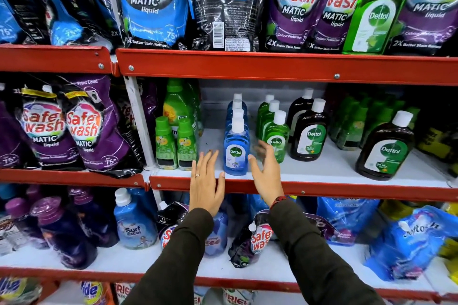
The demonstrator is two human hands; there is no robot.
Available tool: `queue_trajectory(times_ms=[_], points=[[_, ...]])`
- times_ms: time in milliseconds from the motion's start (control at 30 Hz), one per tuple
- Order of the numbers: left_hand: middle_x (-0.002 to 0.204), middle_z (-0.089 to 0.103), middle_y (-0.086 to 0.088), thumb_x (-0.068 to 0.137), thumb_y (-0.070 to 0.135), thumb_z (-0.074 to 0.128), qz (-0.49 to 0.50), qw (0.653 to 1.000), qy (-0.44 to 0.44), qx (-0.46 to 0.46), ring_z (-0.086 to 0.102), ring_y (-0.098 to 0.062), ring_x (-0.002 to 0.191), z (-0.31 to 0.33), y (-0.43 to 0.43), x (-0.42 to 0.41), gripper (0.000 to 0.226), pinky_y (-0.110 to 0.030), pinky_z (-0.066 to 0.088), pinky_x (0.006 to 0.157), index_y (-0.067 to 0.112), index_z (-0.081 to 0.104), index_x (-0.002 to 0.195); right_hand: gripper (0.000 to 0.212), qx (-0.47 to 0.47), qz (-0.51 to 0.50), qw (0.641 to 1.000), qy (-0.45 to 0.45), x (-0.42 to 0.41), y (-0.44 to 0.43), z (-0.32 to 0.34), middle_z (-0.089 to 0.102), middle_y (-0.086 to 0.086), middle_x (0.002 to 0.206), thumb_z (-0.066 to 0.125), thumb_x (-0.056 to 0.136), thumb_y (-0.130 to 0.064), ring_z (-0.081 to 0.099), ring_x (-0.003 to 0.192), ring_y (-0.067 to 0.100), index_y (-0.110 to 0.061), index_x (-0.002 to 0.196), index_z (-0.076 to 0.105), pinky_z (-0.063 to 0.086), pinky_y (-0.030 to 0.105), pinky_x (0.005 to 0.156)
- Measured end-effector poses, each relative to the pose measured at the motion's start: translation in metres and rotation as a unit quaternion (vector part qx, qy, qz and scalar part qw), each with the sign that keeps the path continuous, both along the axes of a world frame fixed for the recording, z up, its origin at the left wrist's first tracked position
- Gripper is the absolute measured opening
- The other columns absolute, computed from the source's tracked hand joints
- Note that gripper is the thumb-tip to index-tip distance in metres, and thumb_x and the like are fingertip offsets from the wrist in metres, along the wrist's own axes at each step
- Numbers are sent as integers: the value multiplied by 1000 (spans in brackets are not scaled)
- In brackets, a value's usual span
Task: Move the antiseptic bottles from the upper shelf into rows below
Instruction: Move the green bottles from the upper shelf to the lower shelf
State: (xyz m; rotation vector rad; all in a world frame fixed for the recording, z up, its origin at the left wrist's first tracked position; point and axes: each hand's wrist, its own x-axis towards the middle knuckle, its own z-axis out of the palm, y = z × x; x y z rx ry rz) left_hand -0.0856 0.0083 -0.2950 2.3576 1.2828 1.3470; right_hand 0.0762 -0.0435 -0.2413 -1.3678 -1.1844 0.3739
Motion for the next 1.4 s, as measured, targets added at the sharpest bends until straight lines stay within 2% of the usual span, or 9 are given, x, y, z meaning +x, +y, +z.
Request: queue_trajectory(times_ms=[100,333,500,667,933,1067,1133,1267,1400], points=[[167,31,-1,105,25,41,-10,998,-61,14,13,-19,160,13,-13,6,55,-45,6,132,21,30,159,40,28,-94,991,-91,7,-16,2,53,1,140,51,102,-28,47,130,11,-21,141,44,39,35,115],[167,33,-3,104,24,40,-41,991,-41,118,13,-24,161,62,-39,48,54,-51,0,131,17,36,157,41,98,-209,944,-237,32,-46,38,41,3,152,52,101,-30,32,149,26,-18,140,48,20,48,123],[167,32,-8,104,22,44,-40,979,-49,196,9,-25,161,114,-53,85,54,-48,-6,130,14,36,157,42,154,-254,917,-265,59,-63,81,41,9,154,54,100,-29,28,151,32,-18,140,50,19,51,123],[170,26,-9,102,21,50,-26,965,-48,257,8,-30,161,168,-58,114,61,-51,-7,130,12,32,159,46,186,-284,904,-261,89,-74,128,40,6,156,54,100,-36,27,152,29,-20,143,49,8,37,124],[171,23,-8,102,32,50,47,946,-23,321,11,-33,160,234,-43,147,65,-47,-13,128,13,29,161,56,228,-335,879,-253,134,-73,217,38,8,158,50,100,-42,31,150,28,-16,149,42,16,50,125],[172,23,-5,103,36,46,84,945,0,315,10,-30,161,237,-31,153,64,-44,-17,127,17,29,161,65,203,-250,929,-180,156,-70,252,27,5,165,46,101,-38,23,154,20,-15,158,25,10,35,125],[169,31,-5,102,36,47,88,944,7,319,15,-30,159,236,-28,154,60,-45,-16,128,18,35,159,65,178,-167,964,-106,166,-72,267,34,5,163,45,100,-30,35,146,17,-16,159,21,26,33,123],[163,41,-6,102,35,47,98,939,10,329,21,-30,157,235,-25,155,56,-47,-11,129,18,41,155,44,102,-102,988,-58,178,-73,290,63,-1,119,45,100,-19,60,104,10,-14,143,45,43,9,77],[159,45,-7,102,36,47,104,936,8,336,23,-30,156,234,-25,156,55,-49,-8,130,18,42,154,31,82,-57,995,-8,185,-67,298,71,4,112,56,88,-17,69,108,26,-13,117,64,59,39,89]])
